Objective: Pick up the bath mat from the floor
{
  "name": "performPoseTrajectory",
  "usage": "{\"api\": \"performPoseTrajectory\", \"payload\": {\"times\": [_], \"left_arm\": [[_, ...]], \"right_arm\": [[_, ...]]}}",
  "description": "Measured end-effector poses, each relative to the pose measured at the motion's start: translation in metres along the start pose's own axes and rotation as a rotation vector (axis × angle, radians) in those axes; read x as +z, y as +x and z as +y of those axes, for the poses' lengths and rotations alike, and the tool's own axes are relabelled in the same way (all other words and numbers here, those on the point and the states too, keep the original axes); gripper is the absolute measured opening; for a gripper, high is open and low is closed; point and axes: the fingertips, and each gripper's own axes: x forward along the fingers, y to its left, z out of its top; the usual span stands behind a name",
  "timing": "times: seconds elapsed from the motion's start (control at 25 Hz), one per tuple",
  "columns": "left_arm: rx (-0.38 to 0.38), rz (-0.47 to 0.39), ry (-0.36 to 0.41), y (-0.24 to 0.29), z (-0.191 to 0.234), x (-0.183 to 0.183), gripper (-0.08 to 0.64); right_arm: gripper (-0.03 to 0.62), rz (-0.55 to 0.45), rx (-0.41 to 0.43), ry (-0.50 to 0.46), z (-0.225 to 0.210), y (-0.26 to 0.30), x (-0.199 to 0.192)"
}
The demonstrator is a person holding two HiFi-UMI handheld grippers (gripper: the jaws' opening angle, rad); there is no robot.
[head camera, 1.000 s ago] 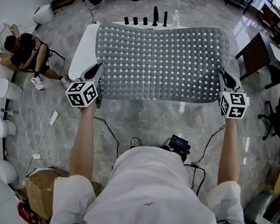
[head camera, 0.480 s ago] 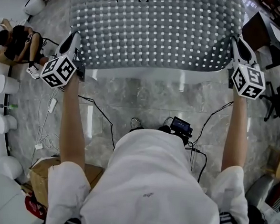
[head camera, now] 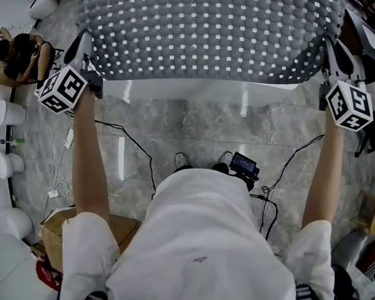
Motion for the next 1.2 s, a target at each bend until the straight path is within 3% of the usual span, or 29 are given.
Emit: {"api": "performPoseTrajectory", "payload": {"times": [0.24,0.48,1.2], "left_arm": [[0.007,-0.015,0.007,0.0,-0.003,-0.004,0.046],[0.015,-0.021,0.017,-0.01,-0.004,0.01,0.046],[0.008,-0.01,0.043,-0.009,-0.011,-0.007,0.046]], "right_arm": [[0.046,-0.017,-0.003,-0.025,-0.003,-0.001,-0.01],[0.044,-0.026,-0.007,-0.044,0.0,-0.004,0.005],[0.044,-0.022,-0.004,-0.03,-0.002,-0.005,-0.016]]}}
